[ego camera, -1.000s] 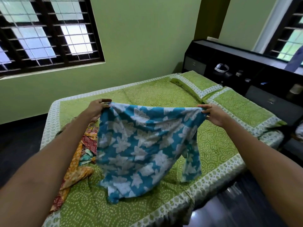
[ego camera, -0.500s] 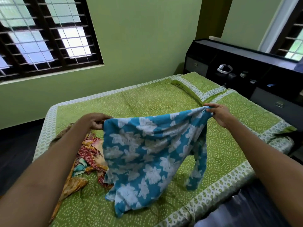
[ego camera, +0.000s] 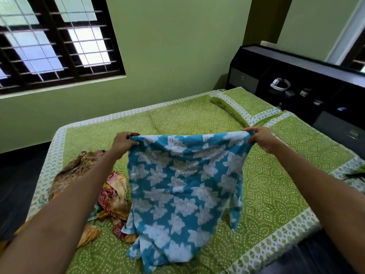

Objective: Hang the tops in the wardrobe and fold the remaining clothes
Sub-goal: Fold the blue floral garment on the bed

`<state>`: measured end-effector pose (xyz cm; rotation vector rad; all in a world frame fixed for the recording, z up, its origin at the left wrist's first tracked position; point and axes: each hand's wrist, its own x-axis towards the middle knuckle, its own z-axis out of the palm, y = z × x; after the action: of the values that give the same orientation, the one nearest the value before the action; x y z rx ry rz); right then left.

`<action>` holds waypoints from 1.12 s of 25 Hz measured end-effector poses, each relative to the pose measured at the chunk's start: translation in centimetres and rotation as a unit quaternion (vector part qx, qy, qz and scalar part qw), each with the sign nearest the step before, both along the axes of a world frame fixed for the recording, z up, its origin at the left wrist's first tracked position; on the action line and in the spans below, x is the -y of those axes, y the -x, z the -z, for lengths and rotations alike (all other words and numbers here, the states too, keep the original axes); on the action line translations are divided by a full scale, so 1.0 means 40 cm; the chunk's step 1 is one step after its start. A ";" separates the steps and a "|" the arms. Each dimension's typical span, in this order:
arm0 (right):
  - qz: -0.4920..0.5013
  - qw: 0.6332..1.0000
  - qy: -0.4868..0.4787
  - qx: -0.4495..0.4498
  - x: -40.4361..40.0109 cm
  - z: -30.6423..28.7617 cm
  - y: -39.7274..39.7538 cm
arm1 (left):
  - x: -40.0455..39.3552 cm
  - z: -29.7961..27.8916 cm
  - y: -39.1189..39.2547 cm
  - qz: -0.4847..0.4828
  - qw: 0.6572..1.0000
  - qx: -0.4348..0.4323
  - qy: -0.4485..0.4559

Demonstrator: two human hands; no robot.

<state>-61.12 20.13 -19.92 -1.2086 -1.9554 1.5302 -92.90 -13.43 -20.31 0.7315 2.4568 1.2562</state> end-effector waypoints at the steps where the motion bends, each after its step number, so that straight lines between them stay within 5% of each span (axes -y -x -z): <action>1: -0.009 1.000 -0.019 0.019 -0.007 -0.004 0.017 | -0.011 -0.008 0.020 -0.003 0.999 -0.032 0.004; 4: -0.005 0.998 -0.065 -0.001 -0.050 -0.049 0.076 | -0.061 -0.075 0.082 -0.042 0.993 -0.108 -0.032; 7: 0.020 0.994 -0.012 -0.104 -0.112 -0.125 0.138 | -0.108 -0.164 0.148 -0.051 0.987 -0.055 -0.140; 11: 0.000 0.998 0.009 -0.060 -0.171 -0.148 0.178 | -0.151 -0.169 0.206 -0.056 0.993 -0.014 -0.101; 14: 0.012 0.996 0.020 -0.087 -0.210 -0.220 0.217 | -0.209 -0.241 0.215 -0.058 0.984 0.045 -0.161; 20: 0.065 0.967 0.029 -0.245 -0.247 -0.464 0.293 | -0.306 -0.504 0.214 -0.090 0.956 0.023 -0.279; 24: 0.069 0.976 -0.001 -0.208 -0.256 -0.397 0.269 | -0.275 -0.432 0.200 -0.094 0.966 0.020 -0.239; 28: 0.058 0.992 -0.003 -0.108 -0.195 -0.136 0.178 | -0.160 -0.120 0.164 -0.125 0.967 0.104 -0.195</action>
<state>-68.25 27.92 -14.50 -1.0858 -1.7192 1.5261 -99.45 -7.01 -15.49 0.3523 2.2045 1.8425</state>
